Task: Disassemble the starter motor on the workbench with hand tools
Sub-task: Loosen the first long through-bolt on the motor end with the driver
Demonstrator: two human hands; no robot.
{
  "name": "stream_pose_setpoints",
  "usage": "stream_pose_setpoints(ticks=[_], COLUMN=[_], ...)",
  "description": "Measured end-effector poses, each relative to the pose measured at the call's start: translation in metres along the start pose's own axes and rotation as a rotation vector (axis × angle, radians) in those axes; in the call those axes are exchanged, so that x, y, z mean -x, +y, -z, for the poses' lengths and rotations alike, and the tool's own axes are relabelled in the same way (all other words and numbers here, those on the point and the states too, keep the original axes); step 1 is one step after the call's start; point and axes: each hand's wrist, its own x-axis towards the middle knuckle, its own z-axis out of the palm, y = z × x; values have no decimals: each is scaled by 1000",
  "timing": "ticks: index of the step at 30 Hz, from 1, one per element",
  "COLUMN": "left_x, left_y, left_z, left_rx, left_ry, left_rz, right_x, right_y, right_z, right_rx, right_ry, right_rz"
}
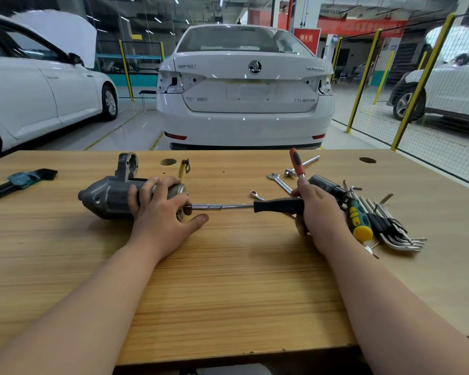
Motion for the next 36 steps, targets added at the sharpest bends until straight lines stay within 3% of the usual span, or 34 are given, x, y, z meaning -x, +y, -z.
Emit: stream_pose_setpoints(ticks=[3,8,11,16,23,25,29,33,36], left_x=[-1,-1,-1,-1,0,1,0,-1,-1], left_y=[-1,0,0,-1,0,0,0,-2,-4], left_z=[-1,1,1,0,3,3,1,-2,-4], left_rx=[12,28,40,21,25,18,-3,-12,-21], left_ry=[6,-1,-2,-11,-11,-11,-12,-2,2], left_rz=[2,15,21,14,7,2,-5,-14,-12], right_x=[0,0,0,-5,-6,-3,1,1,1], right_y=[1,2,4,2,1,0,1,1,2], right_z=[2,6,8,6,2,-1,2,7,6], right_rx=[159,124,-28,-517,-663,-521,158,337,328], right_ry=[27,-15,-81,-221,-181,-134,-14,-20,-13], right_rz=[20,51,9,-179,-255,-208,114,109,108])
